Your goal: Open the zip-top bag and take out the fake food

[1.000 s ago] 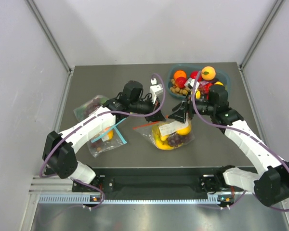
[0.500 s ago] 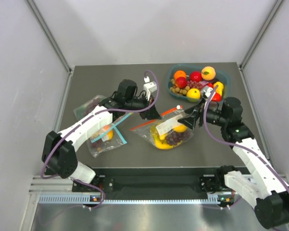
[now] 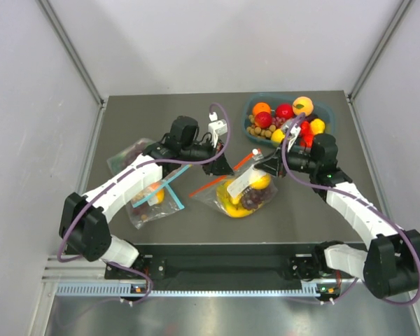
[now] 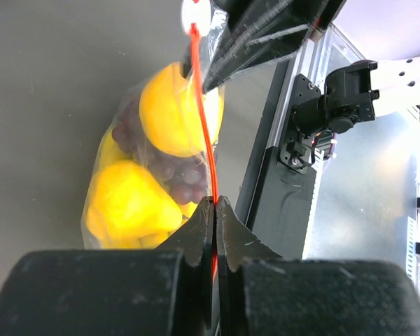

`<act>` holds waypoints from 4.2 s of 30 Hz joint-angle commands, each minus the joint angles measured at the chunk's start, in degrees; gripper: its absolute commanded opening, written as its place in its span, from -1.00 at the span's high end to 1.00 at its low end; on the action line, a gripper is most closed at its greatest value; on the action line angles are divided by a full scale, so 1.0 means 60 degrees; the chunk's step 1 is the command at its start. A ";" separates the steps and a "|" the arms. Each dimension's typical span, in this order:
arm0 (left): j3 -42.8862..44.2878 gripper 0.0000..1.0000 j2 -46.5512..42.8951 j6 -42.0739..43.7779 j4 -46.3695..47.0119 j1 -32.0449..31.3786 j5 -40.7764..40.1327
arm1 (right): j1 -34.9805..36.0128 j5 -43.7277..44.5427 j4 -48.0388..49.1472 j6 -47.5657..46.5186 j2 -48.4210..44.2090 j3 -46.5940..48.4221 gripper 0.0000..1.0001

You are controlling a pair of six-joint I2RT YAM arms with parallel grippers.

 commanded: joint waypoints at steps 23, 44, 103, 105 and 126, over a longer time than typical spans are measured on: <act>0.2058 -0.38 0.1771 -0.3040 0.3946 0.0429 0.1726 | -0.0119 -0.1747 -0.0532 0.0234 -0.0677 0.0593 1.00; 0.2190 -0.28 0.2093 -0.2190 0.2832 -0.0479 0.1683 | -0.0119 -0.1615 -0.0869 0.0219 -0.0619 0.0608 1.00; 0.1384 1.00 0.1098 -0.1019 0.0754 -0.0757 0.1112 | -0.0558 -0.0751 -0.0694 -0.0016 -0.0032 0.1165 1.00; 0.1384 1.00 0.1112 -0.0814 0.0505 -0.0743 0.0936 | -0.0588 -0.0853 -0.0474 0.0174 -0.0003 0.1135 1.00; 0.3171 1.00 0.1757 0.0138 -0.1223 -0.0728 0.2005 | -0.0046 -0.3417 -0.0194 0.0937 0.0890 0.1838 0.06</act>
